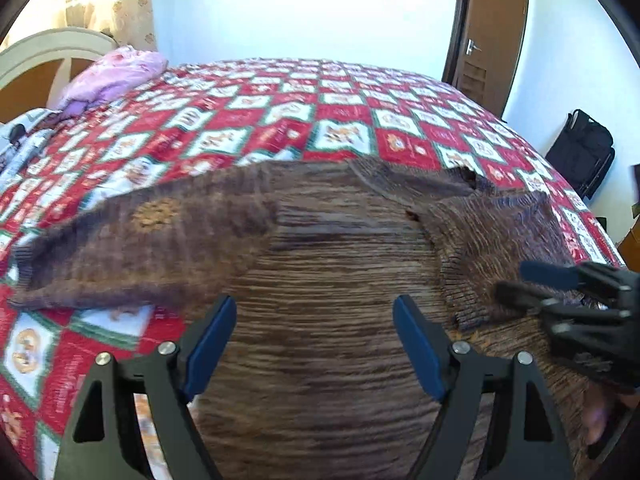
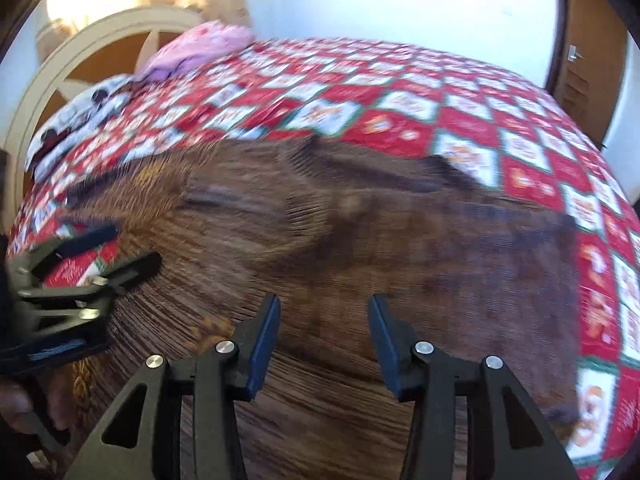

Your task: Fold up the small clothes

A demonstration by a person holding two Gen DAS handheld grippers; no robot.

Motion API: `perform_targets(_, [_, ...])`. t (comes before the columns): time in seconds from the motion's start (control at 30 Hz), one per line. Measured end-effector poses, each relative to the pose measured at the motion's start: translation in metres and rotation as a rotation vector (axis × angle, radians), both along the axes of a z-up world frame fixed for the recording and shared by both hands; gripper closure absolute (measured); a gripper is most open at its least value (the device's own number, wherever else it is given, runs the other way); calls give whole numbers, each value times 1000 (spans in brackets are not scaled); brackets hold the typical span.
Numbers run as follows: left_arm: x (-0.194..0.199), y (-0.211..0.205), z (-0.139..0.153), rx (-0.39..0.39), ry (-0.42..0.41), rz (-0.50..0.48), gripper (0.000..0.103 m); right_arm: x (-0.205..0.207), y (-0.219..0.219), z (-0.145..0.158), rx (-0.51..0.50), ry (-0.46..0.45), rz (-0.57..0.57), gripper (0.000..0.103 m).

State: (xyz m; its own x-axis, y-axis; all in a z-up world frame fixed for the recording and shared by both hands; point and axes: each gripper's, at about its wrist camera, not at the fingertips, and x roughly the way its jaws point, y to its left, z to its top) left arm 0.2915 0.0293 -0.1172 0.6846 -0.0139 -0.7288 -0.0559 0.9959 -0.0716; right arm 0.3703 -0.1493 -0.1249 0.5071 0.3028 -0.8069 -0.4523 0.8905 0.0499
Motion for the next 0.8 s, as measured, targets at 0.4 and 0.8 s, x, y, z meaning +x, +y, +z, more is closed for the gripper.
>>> perform_targets(0.4, [-26, 90, 8, 51, -19, 160, 7, 9, 17, 11, 70, -41, 6, 53])
perform_targets(0.8, [-39, 151, -4, 86, 16, 293, 7, 83, 35, -3, 213, 115, -44, 53])
